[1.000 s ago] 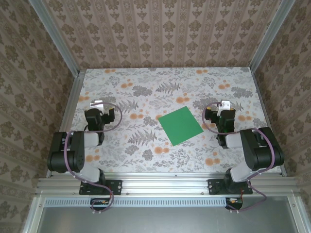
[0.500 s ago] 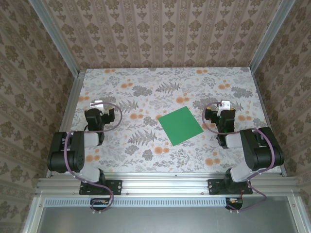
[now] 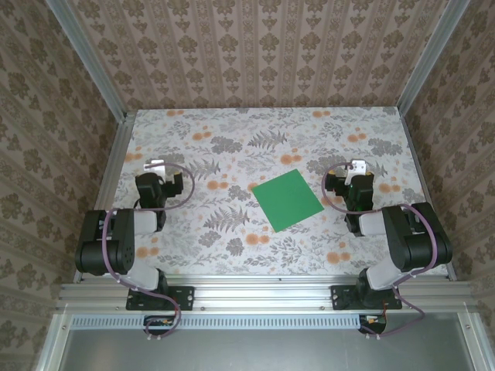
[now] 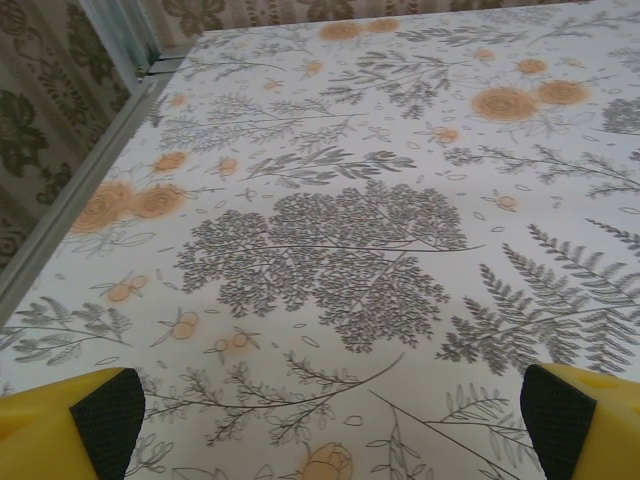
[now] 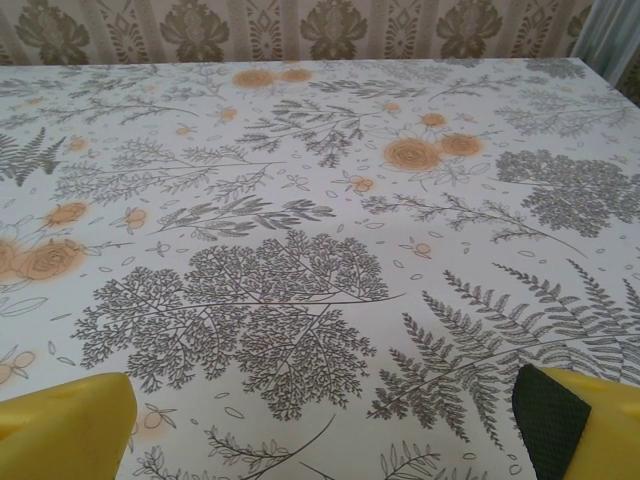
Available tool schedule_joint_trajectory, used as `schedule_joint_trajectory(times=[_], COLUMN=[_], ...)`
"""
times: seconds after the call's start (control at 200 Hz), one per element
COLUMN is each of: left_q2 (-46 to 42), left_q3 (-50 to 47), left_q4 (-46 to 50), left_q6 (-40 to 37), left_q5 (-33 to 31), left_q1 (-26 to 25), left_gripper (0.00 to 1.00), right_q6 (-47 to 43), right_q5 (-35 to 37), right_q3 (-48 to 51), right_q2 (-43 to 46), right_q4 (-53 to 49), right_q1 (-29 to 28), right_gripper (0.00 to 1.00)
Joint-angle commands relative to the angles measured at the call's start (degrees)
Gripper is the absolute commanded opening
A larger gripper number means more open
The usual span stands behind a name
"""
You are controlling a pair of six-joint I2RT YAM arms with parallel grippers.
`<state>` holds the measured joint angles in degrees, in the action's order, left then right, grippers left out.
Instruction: Fold a paper plane with a square sheet of paper (pick it up from the middle)
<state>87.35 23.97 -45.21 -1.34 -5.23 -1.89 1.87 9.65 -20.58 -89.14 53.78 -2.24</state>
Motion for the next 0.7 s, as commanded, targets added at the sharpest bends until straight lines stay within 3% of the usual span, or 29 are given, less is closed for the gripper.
schedule_joint_trajectory(times=[0.0, 0.135, 0.26, 0.39, 0.45, 0.53, 0.58, 0.615, 0.695], left_q2=[-4.01, -12.22, -21.74, -32.55, -36.06, -41.3, -44.61, -46.53, -49.93], left_q3=[0.01, -2.57, -4.12, 0.49, 3.6, 6.37, 8.33, 9.65, 11.94], left_q4=[2.71, 6.61, 12.35, 28.58, 36.81, 45.12, 51.79, 56.42, 66.71], left_q6=[-0.35, 3.52, 7.48, 10.83, 12.17, 16.85, 21.79, 25.49, 33.37], left_q5=[1.7, 3.97, 4.01, 3.77, 3.29, 2.47, 0.95, 0.74, 1.03], left_q1=[0.59, 4.32, 6.16, 6.68, 6.84, 6.98, 6.99, 7.09, 7.27], left_gripper=[1.0, 1.0, 1.0, 1.0, 1.0, 1.0, 1.0, 1.0, 1.0], right_q6=[0.51, -0.08, -0.08, 4.31, 7.86, 18.63, 24.55, 25.34, 27.44], right_q5=[-2.39, -3.9, -2.75, -0.6, -0.64, -0.83, -4.33, -10.73, -26.93], right_q3=[-1.07, 0.52, 1.59, -5.05, -10.38, -18.28, -22.61, -24.75, -23.16], right_q2=[0.38, 1.99, 9.0, 22.0, 25.36, 27.46, 27.71, 27.72, 28.22], right_q4=[0.73, 2.38, -1.66, -26.03, -42.5, -58.12, -66.63, -69.84, -66.64], right_q1=[0.64, 0.54, 0.14, 0.04, 0.08, 0.22, 0.58, 0.8, 0.88], right_gripper=[1.0, 1.0, 1.0, 1.0, 1.0, 1.0, 1.0, 1.0, 1.0])
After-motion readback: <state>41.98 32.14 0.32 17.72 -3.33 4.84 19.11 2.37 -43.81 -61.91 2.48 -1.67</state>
